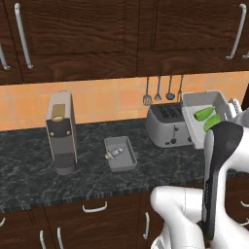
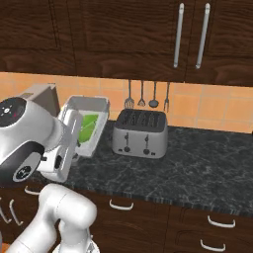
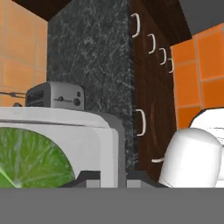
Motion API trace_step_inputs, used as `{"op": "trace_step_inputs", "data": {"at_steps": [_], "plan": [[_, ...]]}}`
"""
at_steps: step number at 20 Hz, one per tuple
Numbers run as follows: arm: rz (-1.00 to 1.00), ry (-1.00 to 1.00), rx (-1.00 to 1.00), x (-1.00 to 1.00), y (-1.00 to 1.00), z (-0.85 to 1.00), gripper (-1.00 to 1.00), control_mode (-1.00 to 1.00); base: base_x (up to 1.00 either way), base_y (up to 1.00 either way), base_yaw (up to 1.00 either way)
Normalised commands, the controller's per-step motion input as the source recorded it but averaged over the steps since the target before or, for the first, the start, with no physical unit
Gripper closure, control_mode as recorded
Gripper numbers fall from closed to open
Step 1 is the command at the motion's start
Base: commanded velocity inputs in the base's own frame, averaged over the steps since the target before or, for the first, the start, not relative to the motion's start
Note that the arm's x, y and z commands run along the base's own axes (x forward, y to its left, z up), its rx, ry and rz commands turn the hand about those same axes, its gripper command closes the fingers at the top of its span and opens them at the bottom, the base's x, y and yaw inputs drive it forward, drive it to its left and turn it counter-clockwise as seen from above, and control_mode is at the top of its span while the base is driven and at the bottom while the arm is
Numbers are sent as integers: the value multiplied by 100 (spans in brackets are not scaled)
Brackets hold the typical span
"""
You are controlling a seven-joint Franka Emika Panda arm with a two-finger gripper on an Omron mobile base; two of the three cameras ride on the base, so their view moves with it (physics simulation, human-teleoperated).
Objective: Take the meat container that has the fish and place it on the second highest rack of the freezer. Then take the vegetable container that has the lemon wedges and place it on the highest rack of the freezer.
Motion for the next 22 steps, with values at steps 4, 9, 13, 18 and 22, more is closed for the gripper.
{"op": "trace_step_inputs", "data": {"at_steps": [4, 9, 13, 18, 22], "plan": [[0, -1, 0, -34, 5, 3, 100, -100, 0, 0, 0], [0, -2, 0, -28, 13, 0, 100, 100, -30, 4, 0], [0, 0, 0, 0, 0, 0, 100, 100, -100, 20, -4], [0, 0, 0, 0, 0, 0, 100, 100, -98, 66, -27], [0, 0, 0, 0, 0, 0, 100, 100, -93, 49, -61]]}}
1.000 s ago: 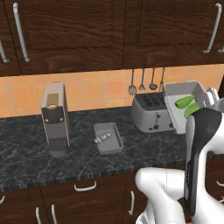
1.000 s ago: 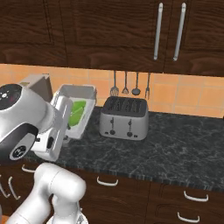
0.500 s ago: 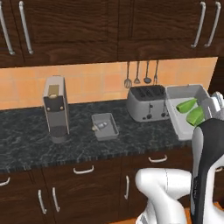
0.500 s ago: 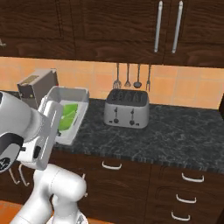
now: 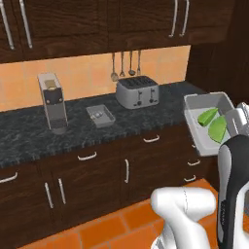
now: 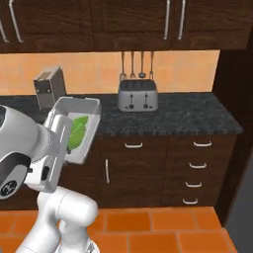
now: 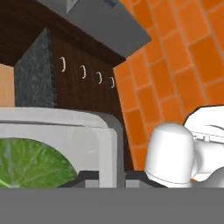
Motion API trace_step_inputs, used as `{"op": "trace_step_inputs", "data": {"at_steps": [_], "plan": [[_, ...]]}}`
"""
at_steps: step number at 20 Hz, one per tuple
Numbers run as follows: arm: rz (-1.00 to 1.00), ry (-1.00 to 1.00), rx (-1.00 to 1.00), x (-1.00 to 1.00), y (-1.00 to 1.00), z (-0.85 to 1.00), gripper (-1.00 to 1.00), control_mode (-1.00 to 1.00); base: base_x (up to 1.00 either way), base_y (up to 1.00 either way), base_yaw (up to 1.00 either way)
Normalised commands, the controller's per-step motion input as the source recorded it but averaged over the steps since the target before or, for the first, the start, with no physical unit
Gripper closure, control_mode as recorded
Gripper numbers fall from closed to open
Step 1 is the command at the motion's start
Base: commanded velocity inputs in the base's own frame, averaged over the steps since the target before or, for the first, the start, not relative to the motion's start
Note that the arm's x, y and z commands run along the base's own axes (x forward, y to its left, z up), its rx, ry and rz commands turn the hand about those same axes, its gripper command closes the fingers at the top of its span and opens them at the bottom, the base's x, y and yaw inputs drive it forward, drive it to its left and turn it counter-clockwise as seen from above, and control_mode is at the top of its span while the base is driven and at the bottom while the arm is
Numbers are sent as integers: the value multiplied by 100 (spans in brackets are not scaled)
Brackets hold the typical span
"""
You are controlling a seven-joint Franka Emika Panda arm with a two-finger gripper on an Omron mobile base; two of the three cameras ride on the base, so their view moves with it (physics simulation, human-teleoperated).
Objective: Take the meat container that has the fish and place it on the second highest rack of the freezer. Then take the vegetable container that has the lemon wedges and place it on the highest rack of the freezer.
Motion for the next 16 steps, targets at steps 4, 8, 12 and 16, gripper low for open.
{"op": "trace_step_inputs", "data": {"at_steps": [4, 8, 12, 16], "plan": [[0, 0, 0, 0, 0, 0, 100, 100, -76, 15, -72], [0, 0, 0, 0, 0, 0, 100, 100, -45, 0, -77], [0, 0, 0, 0, 0, 0, 100, 100, 9, -56, -58], [0, 0, 0, 0, 0, 0, 100, 100, 51, -90, -43]]}}
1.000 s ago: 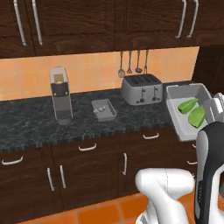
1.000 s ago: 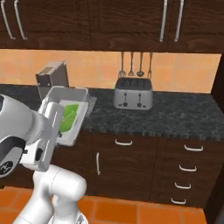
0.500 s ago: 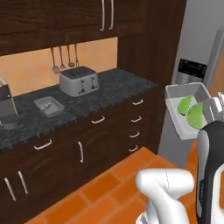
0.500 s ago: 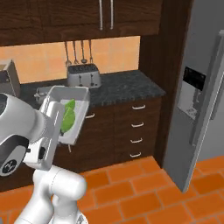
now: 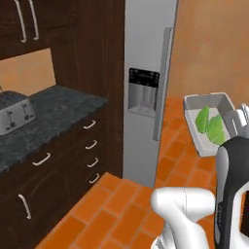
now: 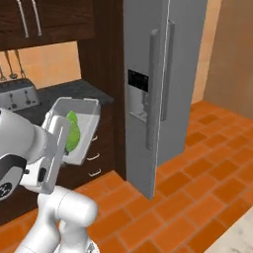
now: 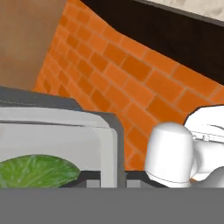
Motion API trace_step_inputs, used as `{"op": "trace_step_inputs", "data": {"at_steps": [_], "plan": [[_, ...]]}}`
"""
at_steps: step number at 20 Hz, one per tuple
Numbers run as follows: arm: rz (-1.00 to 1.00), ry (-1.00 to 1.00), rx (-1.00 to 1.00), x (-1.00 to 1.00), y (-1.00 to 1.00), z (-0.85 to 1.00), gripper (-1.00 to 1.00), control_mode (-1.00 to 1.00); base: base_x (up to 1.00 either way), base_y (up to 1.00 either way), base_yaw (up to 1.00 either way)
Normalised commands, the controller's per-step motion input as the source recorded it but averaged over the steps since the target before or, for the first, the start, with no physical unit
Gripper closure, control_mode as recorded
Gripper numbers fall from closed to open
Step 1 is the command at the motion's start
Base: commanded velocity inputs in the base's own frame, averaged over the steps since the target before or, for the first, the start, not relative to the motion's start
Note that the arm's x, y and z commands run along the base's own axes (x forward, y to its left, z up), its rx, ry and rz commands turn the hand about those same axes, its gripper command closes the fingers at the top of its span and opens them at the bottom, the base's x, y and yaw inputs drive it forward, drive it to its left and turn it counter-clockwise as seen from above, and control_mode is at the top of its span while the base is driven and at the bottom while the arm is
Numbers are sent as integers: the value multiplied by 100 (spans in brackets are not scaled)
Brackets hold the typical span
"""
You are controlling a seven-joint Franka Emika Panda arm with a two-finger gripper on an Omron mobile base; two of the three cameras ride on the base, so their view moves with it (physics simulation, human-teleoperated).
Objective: Take the meat container that has the fish and place it on the second highest rack of the freezer. Then take the vegetable container that has the lemon wedges and place it on the highest rack of the freezer.
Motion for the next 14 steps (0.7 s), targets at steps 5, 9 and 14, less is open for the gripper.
{"op": "trace_step_inputs", "data": {"at_steps": [5, 9, 14], "plan": [[0, 0, 0, 0, 0, 0, 100, 100, 69, -34, -48], [0, 0, 0, 0, 0, 0, 100, 100, 47, 17, -69], [0, 0, 0, 0, 0, 0, 100, 100, 46, 16, -57]]}}
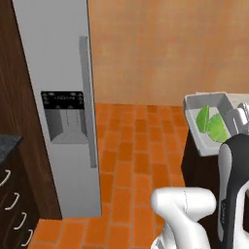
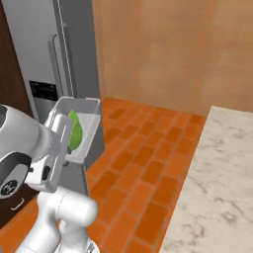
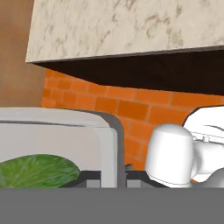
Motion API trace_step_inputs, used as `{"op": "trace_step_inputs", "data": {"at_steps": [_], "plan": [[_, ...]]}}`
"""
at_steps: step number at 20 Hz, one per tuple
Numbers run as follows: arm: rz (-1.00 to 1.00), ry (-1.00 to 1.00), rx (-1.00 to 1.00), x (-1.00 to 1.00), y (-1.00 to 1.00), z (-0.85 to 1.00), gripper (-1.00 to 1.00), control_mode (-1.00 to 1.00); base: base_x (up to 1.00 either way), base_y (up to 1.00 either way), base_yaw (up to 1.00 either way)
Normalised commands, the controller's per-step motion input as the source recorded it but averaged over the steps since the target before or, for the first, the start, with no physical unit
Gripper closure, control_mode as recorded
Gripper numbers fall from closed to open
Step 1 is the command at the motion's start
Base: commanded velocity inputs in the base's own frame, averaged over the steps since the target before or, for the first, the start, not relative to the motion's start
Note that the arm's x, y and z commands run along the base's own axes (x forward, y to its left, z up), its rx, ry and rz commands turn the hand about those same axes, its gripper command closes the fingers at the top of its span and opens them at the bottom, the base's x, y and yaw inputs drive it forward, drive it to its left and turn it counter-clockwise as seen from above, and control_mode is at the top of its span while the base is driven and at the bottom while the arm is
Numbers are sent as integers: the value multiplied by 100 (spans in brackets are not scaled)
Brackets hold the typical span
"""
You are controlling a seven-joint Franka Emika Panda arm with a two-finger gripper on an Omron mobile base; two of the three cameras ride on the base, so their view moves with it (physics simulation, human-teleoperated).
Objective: Take the meat container that has the fish and place it on the second highest rack of the freezer. Then take the vegetable container that has the lemon wedges and place it on the highest rack of the freezer.
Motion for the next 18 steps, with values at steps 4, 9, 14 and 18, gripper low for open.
{"op": "trace_step_inputs", "data": {"at_steps": [4, 9, 14, 18], "plan": [[0, 0, 0, 0, 0, 0, 100, 100, 62, 41, -32], [0, 0, 0, 0, 0, 0, 100, 100, 94, -11, -3], [0, 0, 0, 0, 0, 0, 100, 100, 99, -9, 5], [0, 0, 0, 0, 0, 0, 100, 100, 63, -66, 10]]}}
